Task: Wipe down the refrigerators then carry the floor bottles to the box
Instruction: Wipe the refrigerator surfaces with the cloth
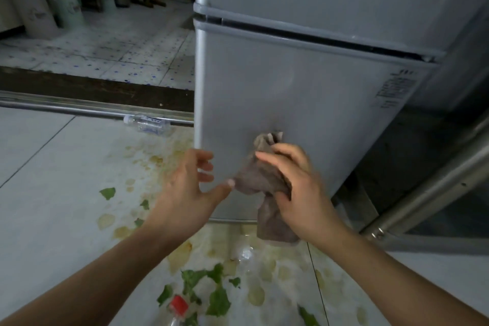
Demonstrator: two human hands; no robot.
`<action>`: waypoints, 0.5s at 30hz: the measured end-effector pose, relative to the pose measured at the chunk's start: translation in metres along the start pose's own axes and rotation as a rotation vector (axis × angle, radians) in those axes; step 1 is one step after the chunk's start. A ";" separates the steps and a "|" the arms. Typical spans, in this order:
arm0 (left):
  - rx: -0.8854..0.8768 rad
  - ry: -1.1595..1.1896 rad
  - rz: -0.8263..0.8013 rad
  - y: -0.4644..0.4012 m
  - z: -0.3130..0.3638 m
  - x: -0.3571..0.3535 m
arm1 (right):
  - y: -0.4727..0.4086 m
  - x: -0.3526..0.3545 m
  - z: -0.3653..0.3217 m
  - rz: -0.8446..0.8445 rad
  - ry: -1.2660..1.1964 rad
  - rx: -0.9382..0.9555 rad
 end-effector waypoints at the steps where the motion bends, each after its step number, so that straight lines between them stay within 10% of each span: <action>1: 0.125 0.210 -0.125 0.003 0.002 -0.004 | 0.000 0.008 -0.008 0.009 -0.087 -0.046; 6: 0.264 0.750 -0.423 0.012 0.023 -0.011 | 0.006 0.016 -0.034 -0.073 -0.300 -0.144; 15: 0.247 0.437 -0.295 0.019 0.032 0.006 | 0.040 -0.006 -0.026 -0.311 -0.477 -0.479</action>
Point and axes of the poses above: each hand's wrist, its own y-axis away from the middle knuckle, its own x-axis out of the back of the hand, z = x × y, the point moved 3 cm from there along -y, towards the middle knuckle, and after that the axes turned 3 degrees about -z, right-handed, at the moved point
